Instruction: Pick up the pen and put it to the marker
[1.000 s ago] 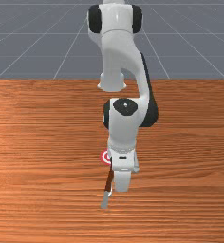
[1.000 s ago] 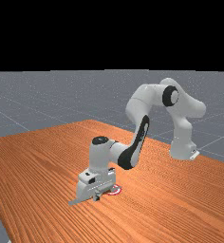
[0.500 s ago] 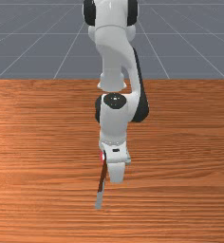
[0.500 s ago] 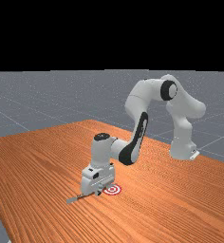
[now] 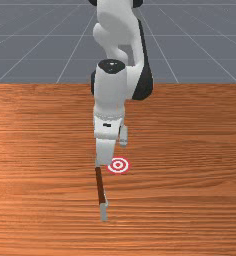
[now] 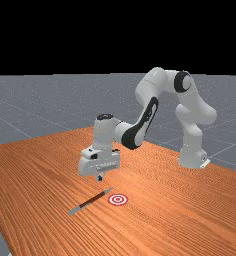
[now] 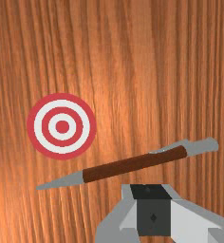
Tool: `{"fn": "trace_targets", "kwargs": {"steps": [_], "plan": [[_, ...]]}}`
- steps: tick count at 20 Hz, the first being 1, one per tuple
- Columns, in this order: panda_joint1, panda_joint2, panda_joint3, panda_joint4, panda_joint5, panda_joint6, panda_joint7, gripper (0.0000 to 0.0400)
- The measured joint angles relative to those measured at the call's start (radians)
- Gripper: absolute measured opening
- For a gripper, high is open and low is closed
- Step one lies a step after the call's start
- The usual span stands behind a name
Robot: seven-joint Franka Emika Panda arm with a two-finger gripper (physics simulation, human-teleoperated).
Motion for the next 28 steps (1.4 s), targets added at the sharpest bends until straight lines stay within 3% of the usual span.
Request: {"fn": "trace_targets", "kwargs": {"steps": [4,8,9,10,11,13,16,17,19,20,21,22,28], "plan": [[0.002,0.254,0.012,0.471,0.007,-0.207,-0.029,0.0000],[0.011,0.339,0.010,0.586,0.008,-0.229,-0.015,0.0000],[0.005,0.466,0.022,0.814,0.007,-0.386,-0.078,0.0000],[0.005,0.474,0.022,0.793,0.006,-0.357,-0.076,0.0000],[-0.010,0.394,0.036,0.605,-0.002,-0.204,-0.129,0.0000],[-0.066,0.408,0.064,0.624,-0.006,-0.208,-0.283,0.0000],[-0.130,0.439,0.050,0.681,0.007,-0.232,-0.310,0.0000],[-0.127,0.478,0.031,0.757,0.013,-0.290,-0.251,0.0000],[-0.131,0.475,0.031,0.713,0.013,-0.232,-0.249,0.0000],[-0.128,0.553,0.028,0.838,0.012,-0.305,-0.251,0.0000],[-0.128,0.564,0.028,0.841,0.012,-0.299,-0.251,0.0000],[-0.125,0.527,0.023,0.753,0.015,-0.231,-0.218,0.0000],[-0.018,0.496,-0.003,0.695,0.020,-0.221,-0.002,0.0000]]}}
